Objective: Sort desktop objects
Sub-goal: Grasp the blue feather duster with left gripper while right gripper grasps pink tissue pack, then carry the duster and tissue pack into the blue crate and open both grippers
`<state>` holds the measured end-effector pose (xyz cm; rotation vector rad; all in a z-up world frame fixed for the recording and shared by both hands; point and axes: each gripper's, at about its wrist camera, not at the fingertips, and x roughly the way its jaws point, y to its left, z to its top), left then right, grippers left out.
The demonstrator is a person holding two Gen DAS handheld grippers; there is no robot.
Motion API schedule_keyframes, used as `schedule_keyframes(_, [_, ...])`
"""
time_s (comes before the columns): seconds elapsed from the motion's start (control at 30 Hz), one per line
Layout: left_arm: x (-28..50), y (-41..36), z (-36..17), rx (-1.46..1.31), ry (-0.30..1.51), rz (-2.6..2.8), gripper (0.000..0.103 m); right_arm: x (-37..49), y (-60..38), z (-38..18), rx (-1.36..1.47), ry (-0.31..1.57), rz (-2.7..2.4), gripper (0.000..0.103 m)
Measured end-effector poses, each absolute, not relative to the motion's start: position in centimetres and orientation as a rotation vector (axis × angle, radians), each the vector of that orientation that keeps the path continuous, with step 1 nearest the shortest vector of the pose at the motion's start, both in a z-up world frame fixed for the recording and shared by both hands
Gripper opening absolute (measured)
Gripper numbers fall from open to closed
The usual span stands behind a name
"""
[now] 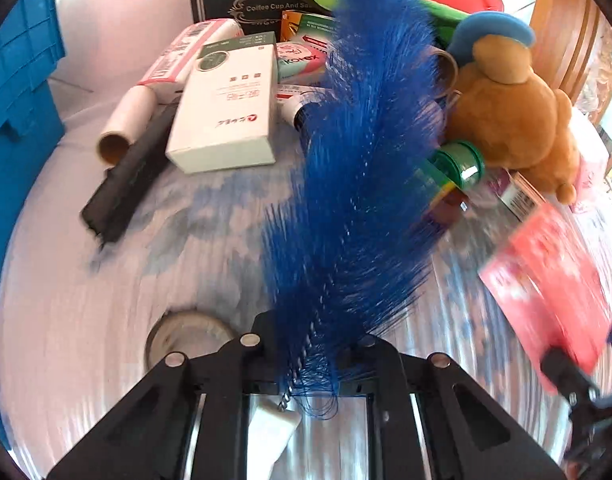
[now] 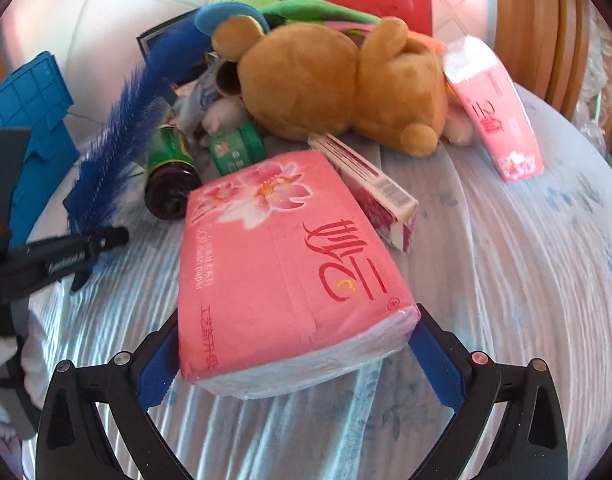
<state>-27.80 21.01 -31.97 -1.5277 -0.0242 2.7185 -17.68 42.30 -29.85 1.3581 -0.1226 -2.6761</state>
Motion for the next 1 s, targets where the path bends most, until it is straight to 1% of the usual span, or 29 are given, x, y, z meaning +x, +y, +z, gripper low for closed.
schedule_keyframes(0.03, [-27.1,21.0,-31.4,-1.516,-0.009,2.734,0.013,-18.9,42.3,-31.1,1.350,-0.119,-2.675,0.101])
schedule_keyframes(0.1, [-25.9,21.1,-30.3,-1.499,0.010,2.754,0.013,-18.5,42.7,-31.4,1.343,-0.147,-2.667,0.095])
schedule_keyframes(0.17, [-24.9,21.2,-29.2,-1.474,0.013,2.772,0.012,-18.7,43.0,-30.9,1.317,-0.197,-2.672,0.093])
schedule_keyframes(0.3, [-22.7,20.5,-26.3,-1.427,-0.017,2.815,0.012,-17.3,42.5,-27.3,1.209,-0.212,-2.687,0.089])
schedule_keyframes(0.33, [-21.2,20.7,-25.2,-1.398,-0.018,2.832,0.012,-18.5,42.2,-27.1,1.192,-0.204,-2.691,0.088])
schedule_keyframes(0.5, [-18.3,19.6,-20.3,-1.277,-0.036,2.902,0.012,-16.3,41.7,-22.3,1.046,-0.172,-2.729,0.087])
schedule_keyframes(0.7, [-15.8,17.9,-15.1,-1.097,-0.072,2.996,0.012,-14.0,40.6,-14.9,0.809,-0.115,-2.782,0.087])
schedule_keyframes(0.83, [-13.7,15.2,-10.6,-0.956,-0.105,3.089,0.012,-12.8,37.9,-10.1,0.613,-0.067,-2.796,0.087])
schedule_keyframes(1.0, [-10.7,10.0,-5.5,-0.794,-0.144,3.218,0.012,-11.3,32.5,-4.6,0.412,-0.065,-2.732,0.087])
